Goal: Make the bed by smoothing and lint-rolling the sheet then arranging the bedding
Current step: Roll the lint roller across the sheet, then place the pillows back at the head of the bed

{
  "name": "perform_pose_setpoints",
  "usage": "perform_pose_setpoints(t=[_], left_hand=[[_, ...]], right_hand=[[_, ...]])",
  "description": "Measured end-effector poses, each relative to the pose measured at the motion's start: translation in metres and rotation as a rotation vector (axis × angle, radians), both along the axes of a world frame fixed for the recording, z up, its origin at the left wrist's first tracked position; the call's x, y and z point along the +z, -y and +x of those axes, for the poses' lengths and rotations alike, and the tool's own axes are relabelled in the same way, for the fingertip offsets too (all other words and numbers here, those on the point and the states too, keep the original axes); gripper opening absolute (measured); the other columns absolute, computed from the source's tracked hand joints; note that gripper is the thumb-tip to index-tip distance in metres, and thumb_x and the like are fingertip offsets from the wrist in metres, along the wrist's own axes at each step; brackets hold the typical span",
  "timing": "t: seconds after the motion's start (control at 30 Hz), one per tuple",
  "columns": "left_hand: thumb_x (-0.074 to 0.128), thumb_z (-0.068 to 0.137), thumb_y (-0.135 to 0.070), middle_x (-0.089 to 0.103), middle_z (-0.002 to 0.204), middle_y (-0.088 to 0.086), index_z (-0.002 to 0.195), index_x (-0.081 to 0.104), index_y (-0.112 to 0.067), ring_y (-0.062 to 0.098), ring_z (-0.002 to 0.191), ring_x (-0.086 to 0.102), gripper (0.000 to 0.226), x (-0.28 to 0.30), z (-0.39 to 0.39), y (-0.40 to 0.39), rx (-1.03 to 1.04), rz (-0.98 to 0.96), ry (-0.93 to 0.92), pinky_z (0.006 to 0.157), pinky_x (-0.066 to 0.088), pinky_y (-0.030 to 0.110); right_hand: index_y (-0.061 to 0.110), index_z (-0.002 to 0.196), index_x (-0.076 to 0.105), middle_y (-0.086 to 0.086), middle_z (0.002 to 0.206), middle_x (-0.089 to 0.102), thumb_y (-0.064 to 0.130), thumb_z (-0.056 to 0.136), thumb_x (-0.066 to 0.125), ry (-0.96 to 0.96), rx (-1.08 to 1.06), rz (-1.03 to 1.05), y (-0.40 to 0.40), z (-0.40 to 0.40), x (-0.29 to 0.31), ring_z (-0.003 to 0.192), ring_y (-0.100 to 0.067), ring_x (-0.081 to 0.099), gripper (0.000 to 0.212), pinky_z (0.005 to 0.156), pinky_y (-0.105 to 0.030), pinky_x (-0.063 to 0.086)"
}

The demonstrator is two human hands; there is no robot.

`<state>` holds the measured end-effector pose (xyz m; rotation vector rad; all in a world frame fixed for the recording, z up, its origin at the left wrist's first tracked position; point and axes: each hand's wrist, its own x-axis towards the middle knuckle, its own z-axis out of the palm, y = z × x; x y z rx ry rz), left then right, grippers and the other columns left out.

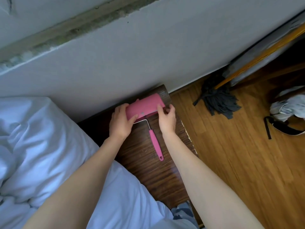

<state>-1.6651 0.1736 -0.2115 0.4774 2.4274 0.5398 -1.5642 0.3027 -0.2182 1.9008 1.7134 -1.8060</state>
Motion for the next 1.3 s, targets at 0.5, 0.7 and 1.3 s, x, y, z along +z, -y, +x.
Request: perform_pose_setpoints(t=[0.5,0.7,1.3], left_hand=[[0.065,0.090,-0.028,0.037,0.146,0.011,0.140,0.043,-0.008,0.031,0.131,0.043,0.057,-0.002,-0.007,-0.003,-0.048,0.083,-0.109,0.102,0.040,0.041],[0.064,0.090,-0.033,0.031,0.152,0.011,0.142,0.040,-0.011,0.032,0.135,0.038,0.062,0.009,0.000,0.004,-0.069,0.007,-0.104,0.099,0.043,0.045],[0.055,0.097,-0.024,0.043,0.146,0.002,0.142,0.043,-0.014,0.018,0.133,0.042,0.048,0.141,0.176,0.174,-0.109,0.186,-0.037,0.103,0.036,0.031]], right_hand=[[0.009,0.150,0.028,-0.010,0.150,0.039,0.031,0.096,0.057,-0.083,0.388,0.044,-0.038,-0.038,0.002,0.137,-0.024,0.038,0.066,0.112,-0.032,0.031],[0.012,0.148,0.032,-0.007,0.149,0.041,0.032,0.098,0.052,-0.077,0.292,0.077,-0.029,-0.006,0.023,0.136,-0.021,0.040,0.057,0.103,-0.024,0.032],[0.025,0.133,0.051,0.003,0.119,0.062,0.032,0.097,0.053,-0.011,0.270,0.057,0.113,0.220,0.121,0.112,-0.014,0.058,0.037,0.093,-0.029,0.047]])
